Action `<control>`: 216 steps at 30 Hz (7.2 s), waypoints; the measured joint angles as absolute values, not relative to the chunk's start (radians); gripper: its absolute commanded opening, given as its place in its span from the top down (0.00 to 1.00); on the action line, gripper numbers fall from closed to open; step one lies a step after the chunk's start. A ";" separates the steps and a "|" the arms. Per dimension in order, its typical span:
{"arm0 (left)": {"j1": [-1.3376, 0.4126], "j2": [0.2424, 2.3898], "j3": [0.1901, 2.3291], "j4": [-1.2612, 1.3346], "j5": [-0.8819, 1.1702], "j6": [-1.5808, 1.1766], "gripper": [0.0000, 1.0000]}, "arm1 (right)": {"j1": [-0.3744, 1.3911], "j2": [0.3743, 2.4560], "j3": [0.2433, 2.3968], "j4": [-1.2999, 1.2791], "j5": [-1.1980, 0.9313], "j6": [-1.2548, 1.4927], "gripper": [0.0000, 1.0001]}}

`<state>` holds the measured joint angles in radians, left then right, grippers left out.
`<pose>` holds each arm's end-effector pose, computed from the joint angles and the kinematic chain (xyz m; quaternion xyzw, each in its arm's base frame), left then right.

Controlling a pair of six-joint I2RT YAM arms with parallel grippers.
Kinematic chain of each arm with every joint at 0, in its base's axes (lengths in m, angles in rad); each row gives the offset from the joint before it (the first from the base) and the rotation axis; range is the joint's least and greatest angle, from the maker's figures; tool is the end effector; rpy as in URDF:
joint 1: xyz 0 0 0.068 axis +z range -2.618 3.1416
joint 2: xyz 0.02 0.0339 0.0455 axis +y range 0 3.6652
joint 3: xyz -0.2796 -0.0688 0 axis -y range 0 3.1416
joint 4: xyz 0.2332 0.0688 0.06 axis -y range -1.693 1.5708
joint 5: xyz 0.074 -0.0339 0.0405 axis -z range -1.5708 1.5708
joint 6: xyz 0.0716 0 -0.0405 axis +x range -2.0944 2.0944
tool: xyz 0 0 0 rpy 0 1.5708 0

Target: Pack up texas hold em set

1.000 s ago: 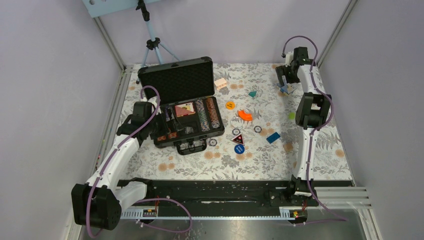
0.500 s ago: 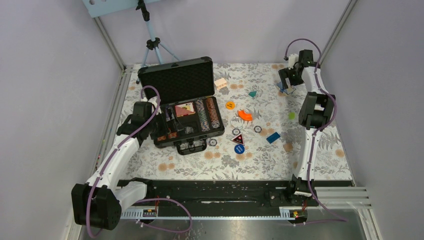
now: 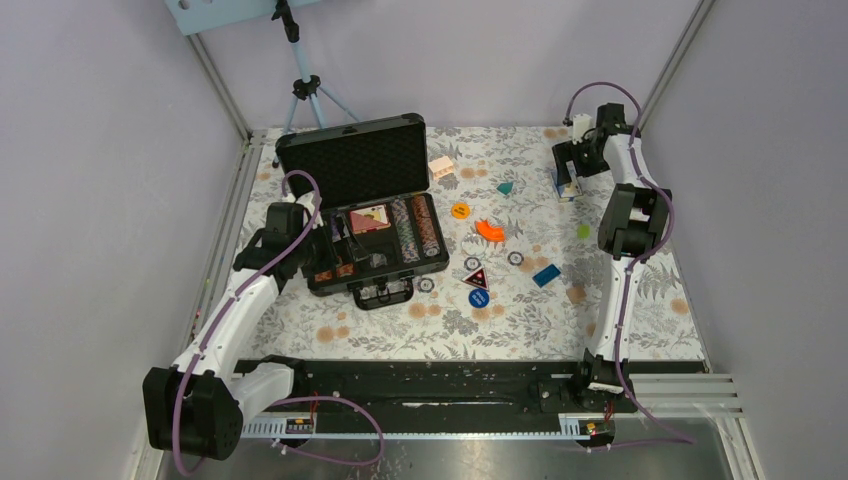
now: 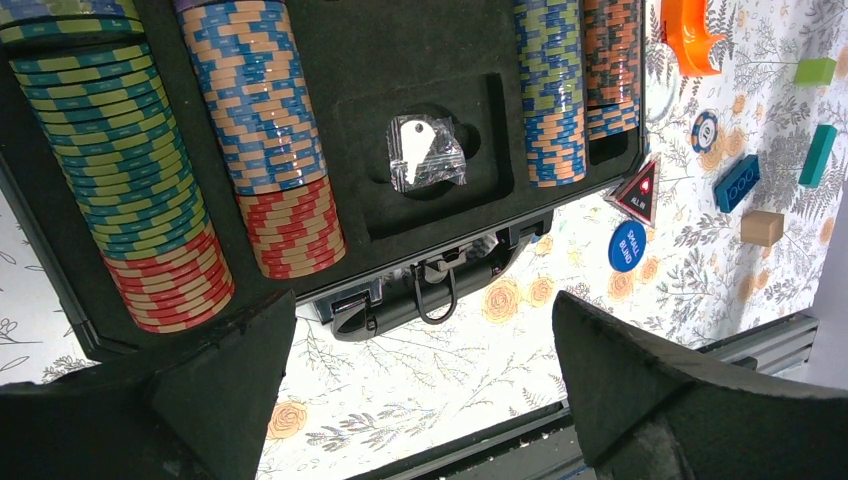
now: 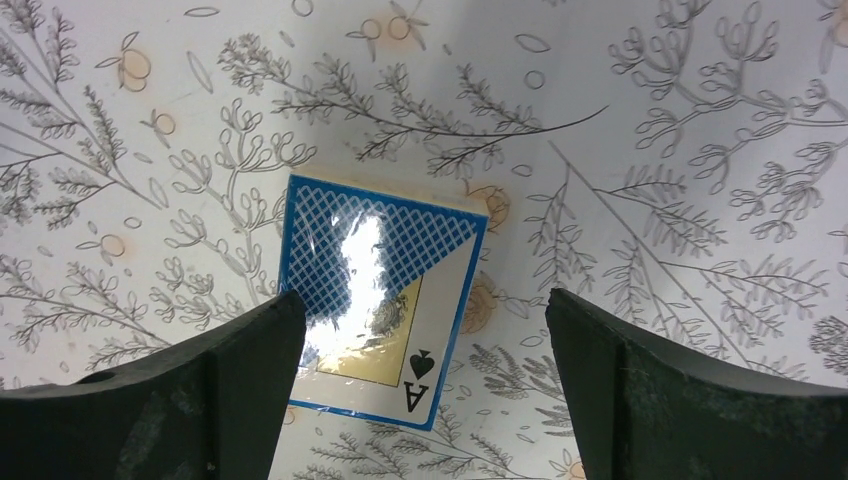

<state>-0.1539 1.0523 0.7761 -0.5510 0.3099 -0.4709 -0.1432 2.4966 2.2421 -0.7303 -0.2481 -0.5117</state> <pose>0.2125 -0.0551 0.2458 -0.0899 0.9178 -0.2471 0.2974 0.5603 -0.0630 0.1615 -0.2092 0.9274 0.0200 0.3095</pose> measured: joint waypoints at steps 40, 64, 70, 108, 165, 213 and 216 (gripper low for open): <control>-0.154 1.049 0.775 -0.547 0.334 -0.471 0.01 | -0.023 2.363 2.164 -0.909 -0.048 -0.136 0.01; -0.154 1.049 0.774 -0.544 0.336 -0.471 0.01 | -0.022 2.506 2.296 -1.012 0.045 -0.120 0.11; -0.154 1.048 0.774 -0.544 0.337 -0.471 0.01 | -0.022 2.508 2.296 -1.044 0.050 -0.134 0.22; -0.154 1.048 0.774 -0.543 0.337 -0.471 0.01 | -0.022 2.527 2.318 -1.065 0.025 -0.134 0.64; -0.139 0.593 0.796 -0.710 -0.347 -0.510 0.01 | 0.830 2.252 2.183 -0.889 -0.352 -0.704 0.63; -0.139 0.569 0.796 -0.714 -0.405 -0.509 0.01 | 0.964 2.387 2.216 -0.918 -0.102 -1.019 0.62; -0.139 0.569 0.796 -0.715 -0.405 -0.509 0.01 | 0.970 2.389 2.217 -0.916 -0.080 -1.005 0.63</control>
